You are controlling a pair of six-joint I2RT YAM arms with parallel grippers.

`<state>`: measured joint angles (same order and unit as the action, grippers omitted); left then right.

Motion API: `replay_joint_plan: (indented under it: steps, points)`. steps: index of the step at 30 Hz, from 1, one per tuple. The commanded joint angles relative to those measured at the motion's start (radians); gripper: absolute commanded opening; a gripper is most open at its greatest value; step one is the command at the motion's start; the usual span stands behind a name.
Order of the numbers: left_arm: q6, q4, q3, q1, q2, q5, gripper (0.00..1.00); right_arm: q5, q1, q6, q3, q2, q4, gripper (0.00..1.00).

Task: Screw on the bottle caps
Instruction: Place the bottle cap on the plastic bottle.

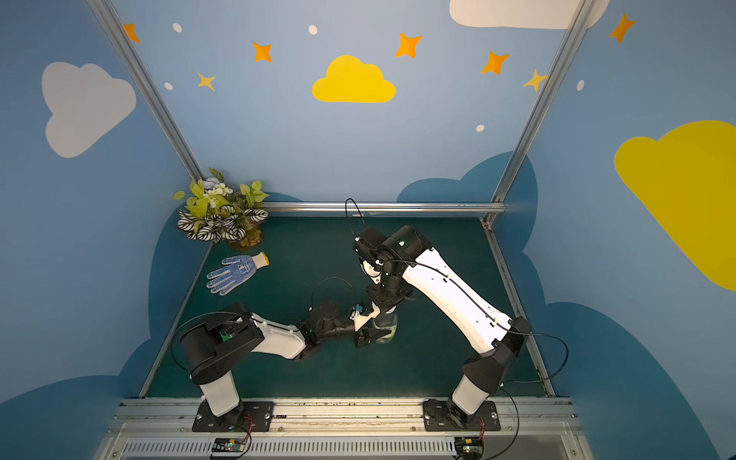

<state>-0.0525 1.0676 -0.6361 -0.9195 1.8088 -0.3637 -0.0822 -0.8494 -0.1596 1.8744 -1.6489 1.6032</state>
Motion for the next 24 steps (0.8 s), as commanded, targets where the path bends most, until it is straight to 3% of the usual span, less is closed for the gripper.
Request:
replay_joint_plan:
  steps: [1, 24]
  points:
    - [0.01, 0.048, -0.017, 0.001, 0.008, -0.003, 0.51, 0.003, 0.003, -0.01, -0.029, 0.027, 0.119, 0.43]
    - [0.008, 0.068, -0.007, 0.001, 0.004, -0.006, 0.5, 0.01, 0.042, -0.027, -0.094, 0.066, 0.006, 0.44]
